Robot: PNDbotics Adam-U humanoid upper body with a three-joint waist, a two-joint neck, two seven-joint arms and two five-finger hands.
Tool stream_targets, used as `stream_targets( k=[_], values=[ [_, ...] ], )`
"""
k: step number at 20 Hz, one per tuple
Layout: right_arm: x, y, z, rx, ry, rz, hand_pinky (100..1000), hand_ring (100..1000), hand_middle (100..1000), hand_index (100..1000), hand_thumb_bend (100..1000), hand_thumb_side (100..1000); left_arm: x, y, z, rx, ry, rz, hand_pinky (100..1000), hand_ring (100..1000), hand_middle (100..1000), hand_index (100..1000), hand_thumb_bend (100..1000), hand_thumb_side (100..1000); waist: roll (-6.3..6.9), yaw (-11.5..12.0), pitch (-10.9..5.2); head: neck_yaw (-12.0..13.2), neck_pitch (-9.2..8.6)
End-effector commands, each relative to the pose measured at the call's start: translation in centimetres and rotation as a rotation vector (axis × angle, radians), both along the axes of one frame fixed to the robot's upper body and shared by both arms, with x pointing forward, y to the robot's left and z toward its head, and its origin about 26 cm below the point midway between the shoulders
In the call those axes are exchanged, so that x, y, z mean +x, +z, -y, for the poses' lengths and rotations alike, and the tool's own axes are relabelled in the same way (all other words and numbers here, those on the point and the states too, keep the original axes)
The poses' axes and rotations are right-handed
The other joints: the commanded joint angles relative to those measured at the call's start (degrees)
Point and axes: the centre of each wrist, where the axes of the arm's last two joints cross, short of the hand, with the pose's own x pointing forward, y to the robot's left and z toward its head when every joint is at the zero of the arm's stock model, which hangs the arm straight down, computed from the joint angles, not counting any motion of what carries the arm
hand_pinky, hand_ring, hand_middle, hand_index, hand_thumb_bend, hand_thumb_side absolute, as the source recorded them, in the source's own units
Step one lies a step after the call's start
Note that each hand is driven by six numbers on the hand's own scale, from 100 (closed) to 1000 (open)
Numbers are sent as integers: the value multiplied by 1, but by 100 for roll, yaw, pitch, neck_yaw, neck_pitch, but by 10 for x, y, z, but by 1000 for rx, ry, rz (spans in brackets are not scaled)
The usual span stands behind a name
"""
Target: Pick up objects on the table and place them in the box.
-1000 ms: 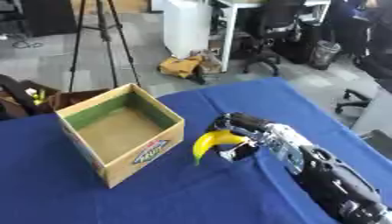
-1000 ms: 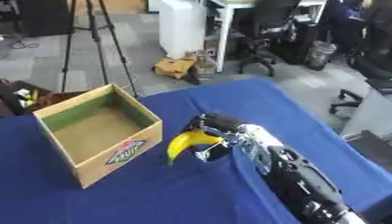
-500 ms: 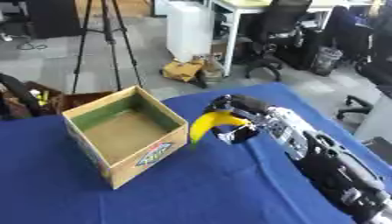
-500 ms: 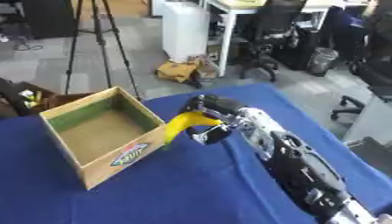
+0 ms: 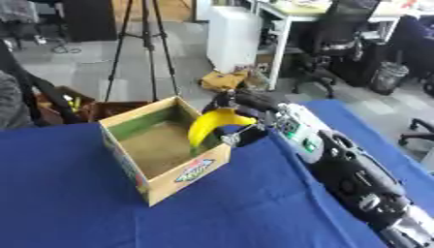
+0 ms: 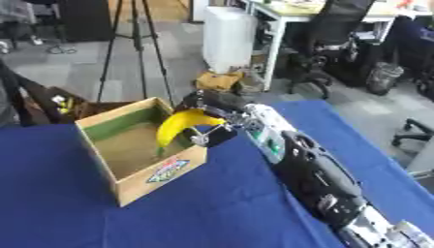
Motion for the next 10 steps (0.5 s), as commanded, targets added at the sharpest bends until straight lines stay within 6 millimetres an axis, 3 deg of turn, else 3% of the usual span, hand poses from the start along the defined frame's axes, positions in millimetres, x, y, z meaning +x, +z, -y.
stream_targets(
  k=[1,4,10],
  values=[
    [3,14,-2,-24,8,28,741,762,630,718,100,189,2,12,5,10,-34,37,726,702,480,670,226,972,-11,98,-73,-61,-113],
    [6,12,-6,-35,15,22,743,768,635,721,100,199,4,14,11,11,-62,43,726,703,480,670,225,971,-30,338,-67,-132,-160],
    [11,1,-8,-85,17,-14,746,785,644,728,100,235,5,16,15,10,-89,54,727,703,480,669,219,972,13,568,3,-254,-213]
  ],
)
